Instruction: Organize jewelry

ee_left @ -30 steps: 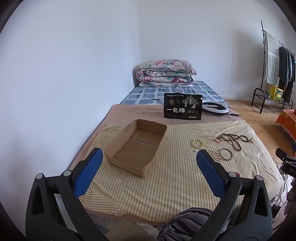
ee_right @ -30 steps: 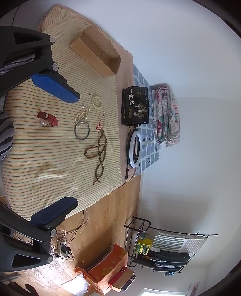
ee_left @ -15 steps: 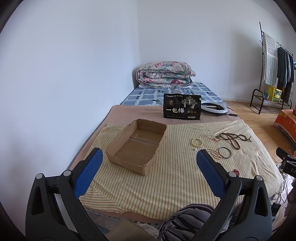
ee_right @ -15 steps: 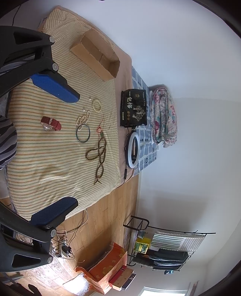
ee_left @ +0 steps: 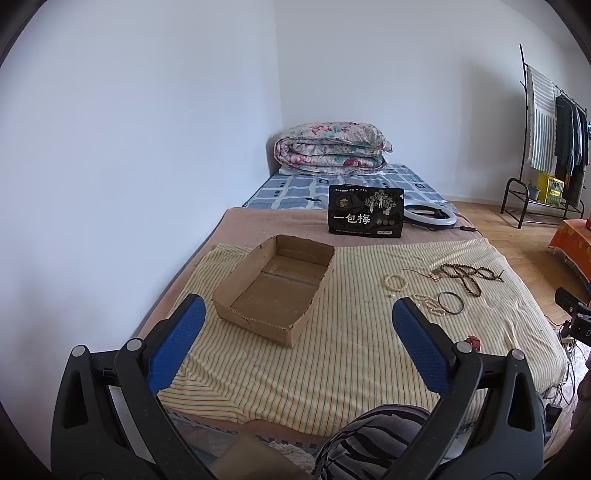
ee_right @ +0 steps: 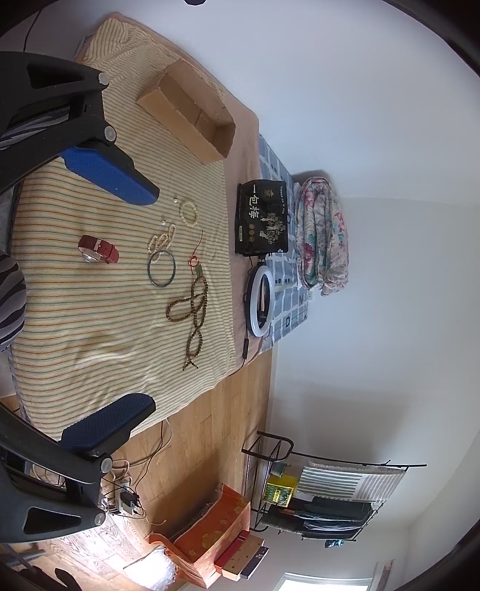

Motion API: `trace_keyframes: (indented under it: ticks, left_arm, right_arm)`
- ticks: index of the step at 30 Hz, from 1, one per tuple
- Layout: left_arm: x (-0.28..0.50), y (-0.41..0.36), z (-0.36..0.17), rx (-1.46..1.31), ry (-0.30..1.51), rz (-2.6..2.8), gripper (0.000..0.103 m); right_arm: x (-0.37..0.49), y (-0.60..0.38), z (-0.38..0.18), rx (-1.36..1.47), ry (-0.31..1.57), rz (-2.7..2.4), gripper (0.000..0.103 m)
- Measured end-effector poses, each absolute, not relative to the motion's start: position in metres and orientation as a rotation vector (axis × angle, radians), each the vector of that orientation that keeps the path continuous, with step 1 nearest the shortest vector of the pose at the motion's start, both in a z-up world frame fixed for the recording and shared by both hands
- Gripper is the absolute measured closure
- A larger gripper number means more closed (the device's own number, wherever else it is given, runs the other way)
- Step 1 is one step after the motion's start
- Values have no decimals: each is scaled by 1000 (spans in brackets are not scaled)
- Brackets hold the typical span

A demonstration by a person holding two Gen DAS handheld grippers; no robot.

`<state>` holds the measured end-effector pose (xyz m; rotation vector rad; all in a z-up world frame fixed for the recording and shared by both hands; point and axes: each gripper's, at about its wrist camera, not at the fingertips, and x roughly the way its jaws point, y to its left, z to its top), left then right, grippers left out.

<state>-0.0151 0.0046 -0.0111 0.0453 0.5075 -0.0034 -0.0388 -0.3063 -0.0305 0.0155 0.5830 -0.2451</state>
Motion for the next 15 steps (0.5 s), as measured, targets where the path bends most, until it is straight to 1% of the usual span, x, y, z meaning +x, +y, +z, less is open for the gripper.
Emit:
trace_keyframes:
  ticks: [15]
  left_arm:
    - [1, 7, -5, 34, 503, 1, 0]
  right_arm:
    - [-21, -305, -26, 13, 580, -230, 0]
